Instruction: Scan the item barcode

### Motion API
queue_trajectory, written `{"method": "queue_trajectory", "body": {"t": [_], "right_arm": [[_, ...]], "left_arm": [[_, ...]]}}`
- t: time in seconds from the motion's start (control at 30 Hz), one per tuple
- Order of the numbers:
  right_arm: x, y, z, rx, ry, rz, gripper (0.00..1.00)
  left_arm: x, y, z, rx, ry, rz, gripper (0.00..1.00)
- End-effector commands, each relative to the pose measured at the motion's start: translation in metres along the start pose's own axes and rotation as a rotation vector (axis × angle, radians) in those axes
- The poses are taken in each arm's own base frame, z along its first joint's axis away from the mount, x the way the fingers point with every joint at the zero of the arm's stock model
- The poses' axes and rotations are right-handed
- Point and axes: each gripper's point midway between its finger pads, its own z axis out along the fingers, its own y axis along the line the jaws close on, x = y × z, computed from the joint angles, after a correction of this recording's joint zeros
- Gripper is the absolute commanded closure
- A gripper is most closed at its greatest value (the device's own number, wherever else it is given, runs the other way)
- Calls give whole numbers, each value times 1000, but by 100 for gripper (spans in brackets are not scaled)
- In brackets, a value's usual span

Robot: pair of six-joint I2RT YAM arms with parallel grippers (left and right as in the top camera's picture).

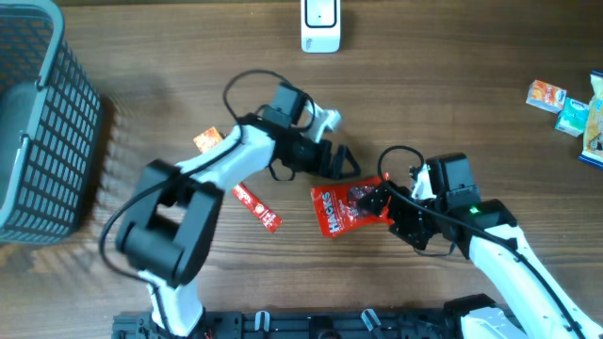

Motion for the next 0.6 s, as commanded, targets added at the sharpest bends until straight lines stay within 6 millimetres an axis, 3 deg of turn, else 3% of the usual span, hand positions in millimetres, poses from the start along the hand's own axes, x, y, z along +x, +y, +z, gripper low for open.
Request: {"method": "queue_trajectory", "body": {"t": [0.0, 0.23, 0.37, 0.57], "right_arm": [[-5, -2, -4, -27, 3, -25, 0], [3, -19, -10, 6, 45, 34, 1], [10, -26, -10, 35, 68, 54, 2], [2, -24, -10, 32, 36, 38, 1]], "left_arm": [[20, -7, 21, 141, 92, -19, 0], [41, -16, 39, 252, 182, -67, 4], [50, -33, 38, 338, 225, -87, 33], [58, -41, 33, 377, 276, -193, 61]]}}
